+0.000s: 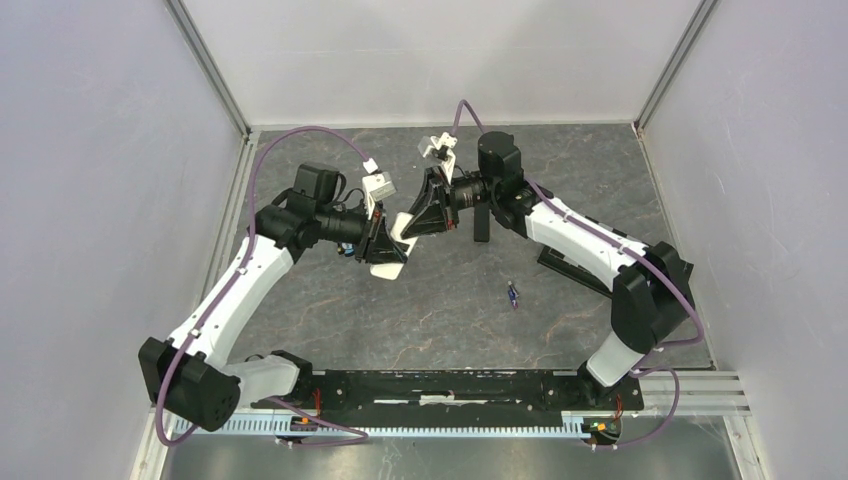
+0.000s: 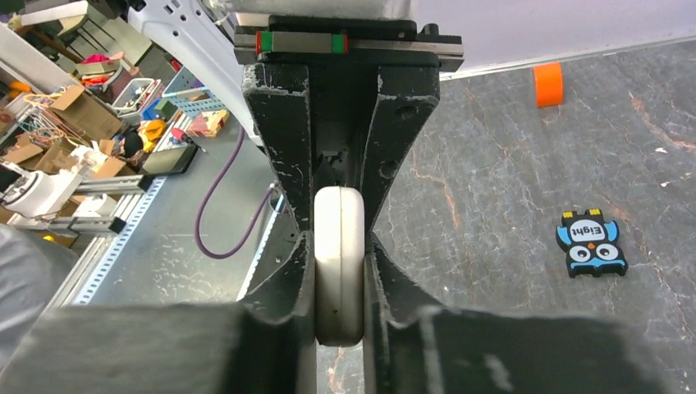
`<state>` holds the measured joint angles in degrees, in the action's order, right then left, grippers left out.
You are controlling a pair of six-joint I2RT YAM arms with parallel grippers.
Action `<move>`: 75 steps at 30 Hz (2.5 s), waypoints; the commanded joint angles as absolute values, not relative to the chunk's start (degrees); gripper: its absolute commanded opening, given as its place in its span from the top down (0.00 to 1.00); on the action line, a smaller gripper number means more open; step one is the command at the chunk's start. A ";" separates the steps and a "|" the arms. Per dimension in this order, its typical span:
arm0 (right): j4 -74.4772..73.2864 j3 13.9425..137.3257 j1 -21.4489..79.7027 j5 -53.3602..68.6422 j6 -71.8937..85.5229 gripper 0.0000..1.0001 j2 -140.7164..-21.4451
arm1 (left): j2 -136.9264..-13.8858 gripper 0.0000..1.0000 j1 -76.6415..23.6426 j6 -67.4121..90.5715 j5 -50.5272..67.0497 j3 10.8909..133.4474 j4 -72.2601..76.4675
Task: Load the batteries into the remote control
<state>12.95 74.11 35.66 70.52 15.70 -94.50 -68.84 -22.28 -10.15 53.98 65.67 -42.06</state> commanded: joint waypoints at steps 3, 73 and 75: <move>13.00 75.79 35.60 66.77 17.50 1.00 -94.47 | -66.87 0.90 -22.59 -10.62 52.15 70.68 -40.83; 37.25 47.81 24.67 21.38 59.09 0.75 -75.27 | -59.71 0.98 -20.21 72.22 50.79 54.32 40.47; 36.20 47.81 24.53 21.37 58.56 0.73 -75.17 | -59.81 0.98 -20.16 72.65 51.51 54.39 41.06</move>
<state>46.72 50.00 30.63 32.23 66.54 -74.67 -63.42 -20.99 65.28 45.74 50.50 29.98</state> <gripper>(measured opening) 0.267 0.275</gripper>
